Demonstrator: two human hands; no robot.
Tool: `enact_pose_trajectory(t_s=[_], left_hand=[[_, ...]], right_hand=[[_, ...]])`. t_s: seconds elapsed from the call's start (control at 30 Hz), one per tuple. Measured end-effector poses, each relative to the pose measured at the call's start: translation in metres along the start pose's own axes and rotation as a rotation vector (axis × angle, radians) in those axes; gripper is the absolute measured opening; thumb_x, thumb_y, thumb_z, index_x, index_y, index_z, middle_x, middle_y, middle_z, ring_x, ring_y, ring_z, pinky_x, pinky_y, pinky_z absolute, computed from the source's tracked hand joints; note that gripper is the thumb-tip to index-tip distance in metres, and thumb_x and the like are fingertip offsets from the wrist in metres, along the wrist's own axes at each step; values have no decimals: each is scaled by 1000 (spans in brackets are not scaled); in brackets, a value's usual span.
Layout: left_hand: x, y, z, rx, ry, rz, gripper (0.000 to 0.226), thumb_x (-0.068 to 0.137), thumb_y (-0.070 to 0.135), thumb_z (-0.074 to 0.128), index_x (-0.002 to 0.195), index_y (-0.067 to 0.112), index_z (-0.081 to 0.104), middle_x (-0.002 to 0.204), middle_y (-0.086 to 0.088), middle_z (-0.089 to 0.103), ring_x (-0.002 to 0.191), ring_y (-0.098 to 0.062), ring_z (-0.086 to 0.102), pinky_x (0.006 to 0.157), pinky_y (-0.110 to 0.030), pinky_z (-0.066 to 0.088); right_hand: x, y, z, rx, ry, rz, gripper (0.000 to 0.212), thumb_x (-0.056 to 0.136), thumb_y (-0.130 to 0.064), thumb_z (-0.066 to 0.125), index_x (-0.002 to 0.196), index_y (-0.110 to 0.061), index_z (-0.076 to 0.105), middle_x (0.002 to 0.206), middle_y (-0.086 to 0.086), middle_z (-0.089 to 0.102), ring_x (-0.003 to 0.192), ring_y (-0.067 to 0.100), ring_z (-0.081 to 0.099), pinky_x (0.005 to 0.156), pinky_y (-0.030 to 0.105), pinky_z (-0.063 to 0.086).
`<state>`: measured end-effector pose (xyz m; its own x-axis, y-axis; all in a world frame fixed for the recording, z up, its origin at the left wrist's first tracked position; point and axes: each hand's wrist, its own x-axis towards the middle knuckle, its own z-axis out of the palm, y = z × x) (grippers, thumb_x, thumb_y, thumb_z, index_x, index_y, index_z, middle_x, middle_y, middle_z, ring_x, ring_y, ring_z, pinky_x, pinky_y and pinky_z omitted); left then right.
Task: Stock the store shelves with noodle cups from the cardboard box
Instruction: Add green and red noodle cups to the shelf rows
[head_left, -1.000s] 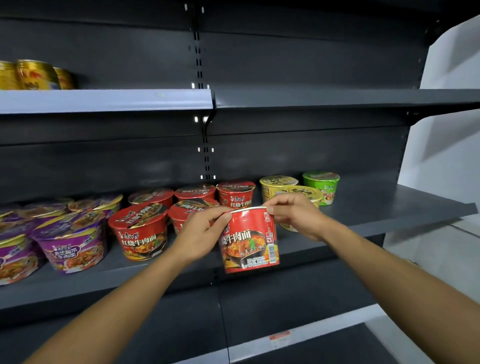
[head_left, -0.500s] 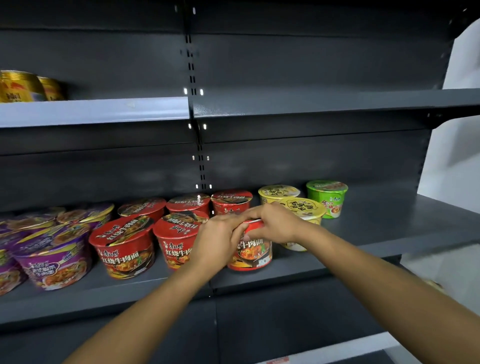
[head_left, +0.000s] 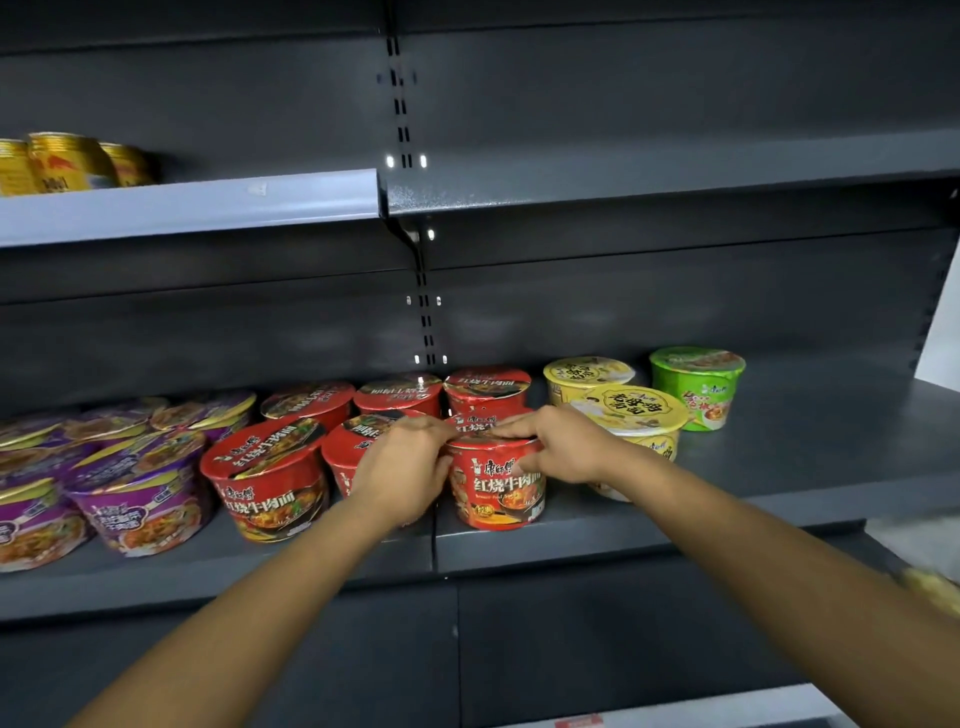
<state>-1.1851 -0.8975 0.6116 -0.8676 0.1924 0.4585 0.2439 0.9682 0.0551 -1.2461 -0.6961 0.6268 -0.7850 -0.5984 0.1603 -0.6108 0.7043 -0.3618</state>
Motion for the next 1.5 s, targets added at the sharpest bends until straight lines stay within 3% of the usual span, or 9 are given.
enact_pose_trajectory(t_s=[0.2, 0.6, 0.9, 1.17, 1.33, 1.5], left_hand=[[9, -9, 4, 39, -83, -33, 42, 94, 33, 54, 134, 21, 51, 129, -1, 59, 114, -21, 58, 92, -33, 50], [18, -20, 13, 28, -170, -44, 54, 94, 39, 53, 142, 18, 40, 141, -3, 49, 129, -25, 41, 105, -38, 39], [19, -27, 17, -53, -120, -31, 50, 92, 42, 54, 137, 20, 48, 138, -1, 52, 129, -21, 43, 108, -36, 36], [18, -27, 16, -57, -113, -12, 47, 93, 35, 55, 137, 18, 48, 139, -1, 51, 129, -21, 43, 109, -31, 31], [18, -28, 16, -72, -90, -21, 42, 94, 27, 54, 136, 19, 50, 137, 0, 54, 127, -22, 46, 107, -33, 35], [17, -30, 17, -70, -76, -7, 42, 94, 13, 52, 136, 18, 51, 135, -1, 56, 125, -23, 48, 104, -30, 35]], right_hand=[[10, -3, 6, -145, -25, 4, 60, 83, -27, 71, 138, -30, 48, 141, -2, 51, 128, 21, 47, 107, 38, 40], [23, -7, 4, -231, -9, -8, 61, 77, -37, 75, 133, -25, 54, 135, -3, 56, 124, 19, 50, 103, 37, 43], [23, -8, 0, -240, -42, -9, 61, 79, -33, 74, 135, -23, 52, 138, -4, 54, 129, 18, 46, 107, 35, 38], [26, -6, 2, -227, -32, 19, 62, 76, -35, 77, 134, -25, 54, 137, -5, 55, 128, 18, 46, 109, 36, 36], [26, -6, 2, -218, -24, 17, 63, 75, -35, 78, 133, -25, 55, 136, -4, 56, 127, 17, 47, 108, 36, 37], [24, -7, -6, -188, -118, -3, 56, 84, -29, 70, 136, -25, 51, 139, -5, 52, 129, 17, 46, 109, 30, 35]])
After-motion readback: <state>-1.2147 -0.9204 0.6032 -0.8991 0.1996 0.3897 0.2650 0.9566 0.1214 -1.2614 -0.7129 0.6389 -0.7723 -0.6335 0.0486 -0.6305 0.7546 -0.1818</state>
